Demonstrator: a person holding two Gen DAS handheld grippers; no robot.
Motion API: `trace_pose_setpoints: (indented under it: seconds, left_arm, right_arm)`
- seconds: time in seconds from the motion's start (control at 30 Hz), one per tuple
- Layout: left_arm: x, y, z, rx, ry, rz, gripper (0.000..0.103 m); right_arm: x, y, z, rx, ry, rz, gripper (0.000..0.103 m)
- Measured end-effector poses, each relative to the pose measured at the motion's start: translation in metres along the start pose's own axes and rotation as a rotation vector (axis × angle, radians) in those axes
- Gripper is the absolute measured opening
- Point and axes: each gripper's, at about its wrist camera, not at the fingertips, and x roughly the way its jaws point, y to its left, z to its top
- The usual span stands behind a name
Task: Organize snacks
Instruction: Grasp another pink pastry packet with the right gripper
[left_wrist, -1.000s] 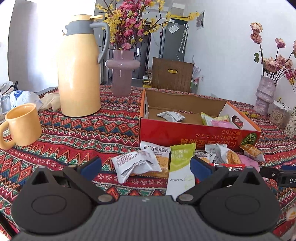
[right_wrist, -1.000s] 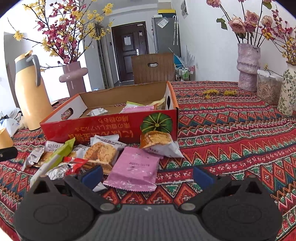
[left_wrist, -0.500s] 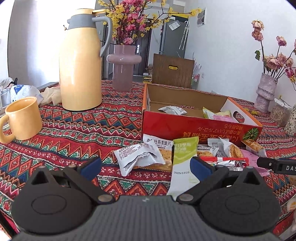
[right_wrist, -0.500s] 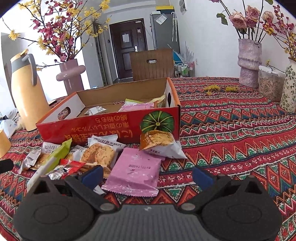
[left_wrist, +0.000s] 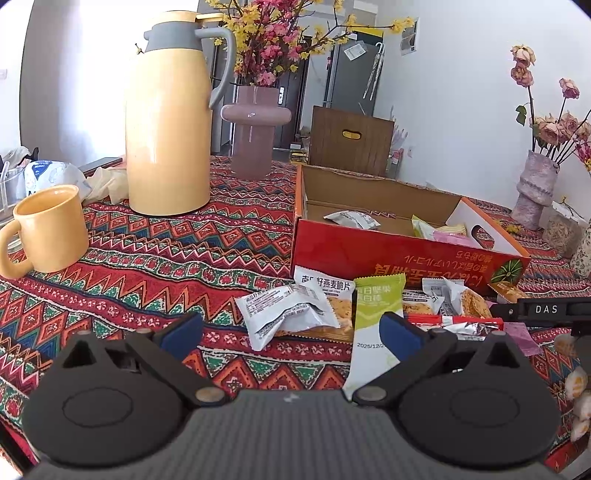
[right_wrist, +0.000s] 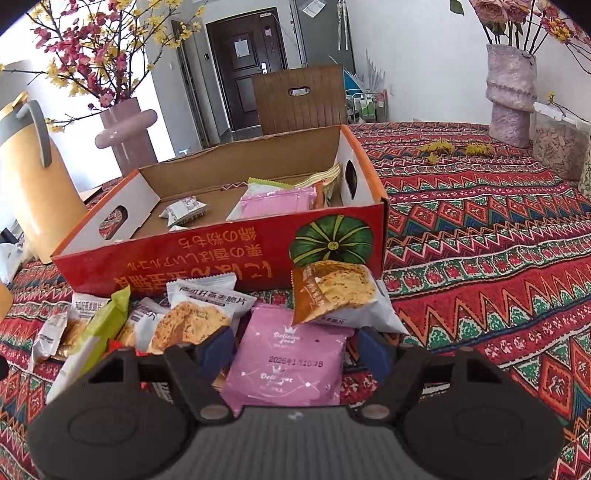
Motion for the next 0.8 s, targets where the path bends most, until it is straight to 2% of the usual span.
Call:
trace_pose_setpoints:
  seconds: [0.23,0.4,0.8]
  left_arm:
    - [0.002,0.001,0.000,-0.005,0.006,-0.002,0.103]
    - [0.003,0.003,-0.001,-0.010,0.011,-0.002,0.103]
    - [0.006,0.004,-0.001,-0.012,0.018,0.001,0.103]
  right_arm:
    - [0.011,0.008,-0.003,-0.048,0.021,-0.037,0.071]
    - [0.006,0.014,-0.012,-0.134,0.006,-0.079,0.061]
    - [-0.042,0.002,-0.029,-0.101,-0.089,-0.041,0.061]
